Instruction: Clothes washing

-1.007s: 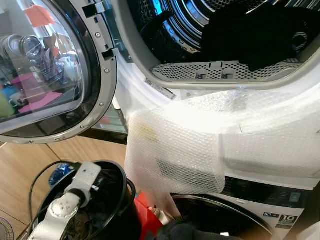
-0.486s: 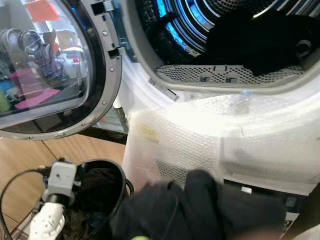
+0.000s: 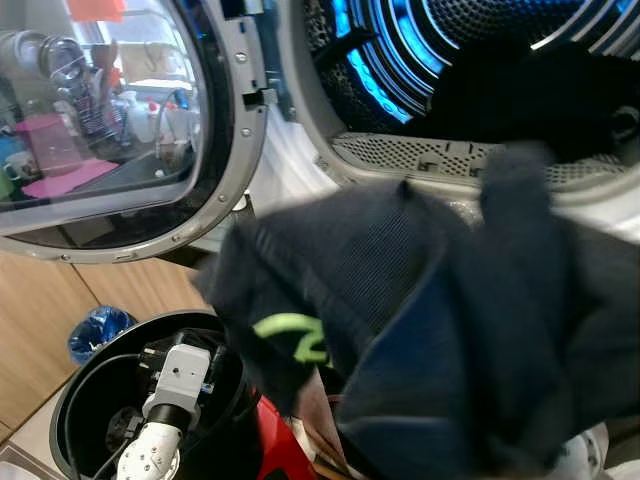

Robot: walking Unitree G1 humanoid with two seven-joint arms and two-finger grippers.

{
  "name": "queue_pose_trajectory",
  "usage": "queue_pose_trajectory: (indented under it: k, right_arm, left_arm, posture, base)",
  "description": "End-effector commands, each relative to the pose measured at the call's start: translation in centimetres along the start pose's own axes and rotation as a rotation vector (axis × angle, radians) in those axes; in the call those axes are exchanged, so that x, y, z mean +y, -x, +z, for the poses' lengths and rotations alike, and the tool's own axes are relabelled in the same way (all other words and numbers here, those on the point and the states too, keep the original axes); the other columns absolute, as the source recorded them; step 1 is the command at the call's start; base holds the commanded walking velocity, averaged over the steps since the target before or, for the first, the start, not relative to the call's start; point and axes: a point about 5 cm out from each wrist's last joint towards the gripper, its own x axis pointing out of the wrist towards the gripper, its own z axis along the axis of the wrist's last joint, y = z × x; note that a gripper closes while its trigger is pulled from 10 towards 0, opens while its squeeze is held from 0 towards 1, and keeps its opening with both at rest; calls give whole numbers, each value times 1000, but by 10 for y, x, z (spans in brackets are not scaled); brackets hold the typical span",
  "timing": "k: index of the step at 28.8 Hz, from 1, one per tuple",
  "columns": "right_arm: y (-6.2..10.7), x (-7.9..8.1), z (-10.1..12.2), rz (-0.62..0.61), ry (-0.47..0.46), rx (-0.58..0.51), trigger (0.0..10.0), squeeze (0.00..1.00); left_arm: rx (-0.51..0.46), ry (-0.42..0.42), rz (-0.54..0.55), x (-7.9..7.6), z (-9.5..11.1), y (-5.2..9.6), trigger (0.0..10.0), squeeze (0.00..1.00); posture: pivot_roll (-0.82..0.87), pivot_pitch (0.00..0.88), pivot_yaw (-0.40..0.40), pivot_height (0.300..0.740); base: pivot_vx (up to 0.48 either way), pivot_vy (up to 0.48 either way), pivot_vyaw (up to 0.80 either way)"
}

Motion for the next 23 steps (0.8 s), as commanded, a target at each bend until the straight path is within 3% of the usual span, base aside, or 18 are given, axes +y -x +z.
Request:
queue_pose_trajectory:
  k: [1,5,6,7,11,13,14,15,18,20,22,23]
  right_arm:
    - [-21,-15,20,31,68,-41,0,0]
    - [-30,-22,27,32,77,-51,0,0]
    - [-66,-47,53,90,136,-79,0,0]
    - [-79,-55,63,106,155,-88,0,0]
    - [-93,-68,75,90,172,-85,0,0]
    - [-106,-87,91,26,189,-91,0,0]
    - [-106,-87,91,26,189,-91,0,0]
    - [-124,-107,112,-125,234,-72,0,0]
    - [-136,-125,135,-465,290,-32,0,0]
    - [-135,-134,143,-687,412,67,0,0]
    - [-130,-139,146,-796,422,84,0,0]
    - [-120,-144,153,-940,439,89,0,0]
  left_arm:
    - [-6,-33,-8,1,-1,1,10000,0]
    - [-2,-24,-2,0,-2,2,10000,0]
    - [5,-10,4,-4,-3,4,10000,0]
    - [5,-8,7,-5,-4,4,10000,0]
    - [2,2,20,-7,-2,4,10000,0]
    - [0,10,44,-6,-2,4,10000,0]
    - [0,10,44,-6,-2,4,10000,0]
    - [8,17,60,-6,-4,6,10000,0]
    - [6,19,61,-8,-3,5,10000,0]
    - [4,24,65,-10,-3,5,10000,0]
    - [3,24,66,-10,-2,5,10000,0]
    - [4,26,72,-10,-2,6,10000,0]
  posture:
    - [-62,0,108,740]
    - [-63,0,107,740]
    - [-48,0,79,740]
    - [-48,0,79,740]
    - [-23,0,63,740]
    - [-4,0,49,740]
    - [-4,0,49,740]
    - [9,0,42,740]
    - [29,0,32,740]
    - [46,0,23,740]
    - [46,0,23,740]
    - [56,0,15,740]
  base:
    - [0,0,0]
    - [0,0,0]
    - [0,0,0]
    - [0,0,0]
    - [0,0,0]
    - [0,0,0]
    - [0,0,0]
    - [0,0,0]
    - [0,0,0]
    - [0,0,0]
    - [0,0,0]
    - [0,0,0]
